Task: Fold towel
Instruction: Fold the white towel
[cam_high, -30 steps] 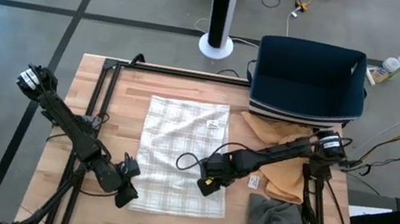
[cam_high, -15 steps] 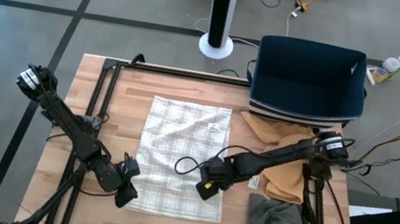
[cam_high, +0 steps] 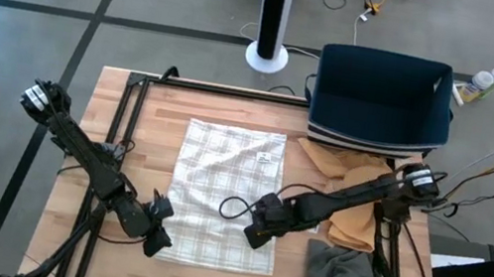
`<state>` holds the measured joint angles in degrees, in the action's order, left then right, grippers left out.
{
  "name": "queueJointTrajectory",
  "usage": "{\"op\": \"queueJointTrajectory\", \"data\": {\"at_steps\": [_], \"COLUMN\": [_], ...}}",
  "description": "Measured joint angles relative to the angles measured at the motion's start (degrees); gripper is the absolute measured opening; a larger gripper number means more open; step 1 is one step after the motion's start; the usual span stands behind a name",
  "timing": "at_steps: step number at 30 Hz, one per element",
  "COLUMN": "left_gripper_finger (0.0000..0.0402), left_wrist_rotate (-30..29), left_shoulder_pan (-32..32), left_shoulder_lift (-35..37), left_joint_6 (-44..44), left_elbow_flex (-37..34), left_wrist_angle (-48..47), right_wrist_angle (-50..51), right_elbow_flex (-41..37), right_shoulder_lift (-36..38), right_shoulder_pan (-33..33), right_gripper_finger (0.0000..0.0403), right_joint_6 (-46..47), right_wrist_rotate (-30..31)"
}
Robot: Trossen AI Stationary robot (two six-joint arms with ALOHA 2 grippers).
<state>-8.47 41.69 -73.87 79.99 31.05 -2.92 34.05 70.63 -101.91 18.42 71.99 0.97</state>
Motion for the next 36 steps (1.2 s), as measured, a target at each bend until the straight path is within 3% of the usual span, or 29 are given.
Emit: {"op": "queueJointTrajectory", "data": {"at_steps": [5, 10, 14, 18, 22, 27, 36], "left_gripper_finger": [0.0075, 0.0075, 0.0075, 0.0075, 0.0079, 0.0107, 0.0188], "left_wrist_rotate": [0.0, 0.1, 1.5, 1.5, 0.9, -1.3, -1.6], "left_shoulder_pan": [0.0, 0.0, -0.2, -0.3, -0.3, -0.3, 1.0], "left_shoulder_lift": [0.0, 0.0, 0.9, 4.7, 9.6, 13.5, 14.0], "left_joint_6": [-0.2, -0.2, -1.0, -1.9, -1.8, -1.1, -0.4], "left_elbow_flex": [0.0, 0.0, 0.0, 0.0, 0.0, 0.0, 0.0], "left_wrist_angle": [0.1, 0.2, -0.9, -5.2, -9.3, -12.7, -14.7], "right_wrist_angle": [6.8, 3.2, 6.8, -0.9, -1.4, -4.9, -6.6], "right_elbow_flex": [-1.3, -2.0, -5.1, -8.1, -9.0, -9.0, -10.5], "right_shoulder_lift": [2.2, 3.1, 3.0, 3.6, 4.0, 3.7, 3.0], "right_shoulder_pan": [0.9, 2.3, 2.6, 2.6, 2.3, 1.6, 1.4], "right_gripper_finger": [0.0157, 0.0165, 0.017, 0.0174, 0.0176, 0.0174, 0.0179], "right_joint_6": [2.2, 2.2, 7.0, 7.9, 8.2, 7.7, 8.3], "right_wrist_rotate": [0.5, -0.7, -0.7, -3.3, -3.7, -2.5, 0.6]}}
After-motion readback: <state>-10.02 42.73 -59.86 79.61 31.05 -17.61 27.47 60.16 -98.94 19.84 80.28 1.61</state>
